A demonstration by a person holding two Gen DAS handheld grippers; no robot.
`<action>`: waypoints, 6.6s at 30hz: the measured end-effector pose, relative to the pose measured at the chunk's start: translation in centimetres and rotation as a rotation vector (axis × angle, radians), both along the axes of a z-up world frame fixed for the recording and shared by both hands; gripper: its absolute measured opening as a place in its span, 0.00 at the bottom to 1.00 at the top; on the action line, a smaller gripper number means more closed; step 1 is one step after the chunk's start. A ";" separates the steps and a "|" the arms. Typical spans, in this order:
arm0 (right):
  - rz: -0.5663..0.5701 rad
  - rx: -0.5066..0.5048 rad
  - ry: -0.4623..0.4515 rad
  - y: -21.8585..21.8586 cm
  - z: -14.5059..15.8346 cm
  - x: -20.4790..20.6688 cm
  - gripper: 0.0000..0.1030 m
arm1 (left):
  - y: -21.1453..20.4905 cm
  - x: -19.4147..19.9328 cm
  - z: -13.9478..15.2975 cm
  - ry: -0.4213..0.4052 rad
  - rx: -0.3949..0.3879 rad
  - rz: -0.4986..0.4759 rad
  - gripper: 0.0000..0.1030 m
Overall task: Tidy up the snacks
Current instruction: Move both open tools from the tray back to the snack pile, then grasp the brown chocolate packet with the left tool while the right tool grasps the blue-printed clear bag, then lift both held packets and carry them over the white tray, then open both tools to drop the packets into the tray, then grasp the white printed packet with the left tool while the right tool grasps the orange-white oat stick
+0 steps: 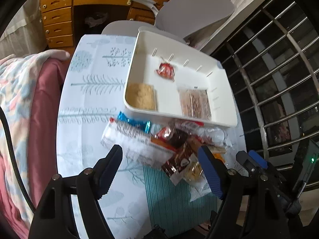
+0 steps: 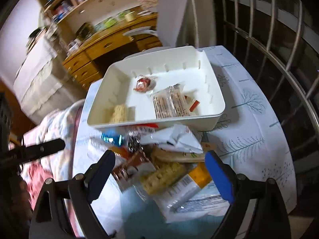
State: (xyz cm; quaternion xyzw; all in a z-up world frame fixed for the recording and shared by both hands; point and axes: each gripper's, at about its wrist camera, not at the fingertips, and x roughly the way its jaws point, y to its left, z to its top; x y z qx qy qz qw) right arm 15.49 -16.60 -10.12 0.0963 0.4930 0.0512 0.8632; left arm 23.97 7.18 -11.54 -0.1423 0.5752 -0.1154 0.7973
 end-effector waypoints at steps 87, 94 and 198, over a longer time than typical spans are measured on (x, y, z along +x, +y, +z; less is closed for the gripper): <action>0.979 -0.441 0.427 5.5 -15.7 -3.4 0.92 | -7.5 -2.4 -13.4 0.422 -0.055 0.595 0.17; 0.885 -0.331 0.585 4.4 -15.4 -2.9 0.91 | -7.2 -4.0 -11.1 0.393 -0.058 0.567 0.17; -0.095 0.231 0.395 -16.8 -2.9 2.9 1.00 | -8.6 -4.2 3.5 0.168 0.138 0.339 0.73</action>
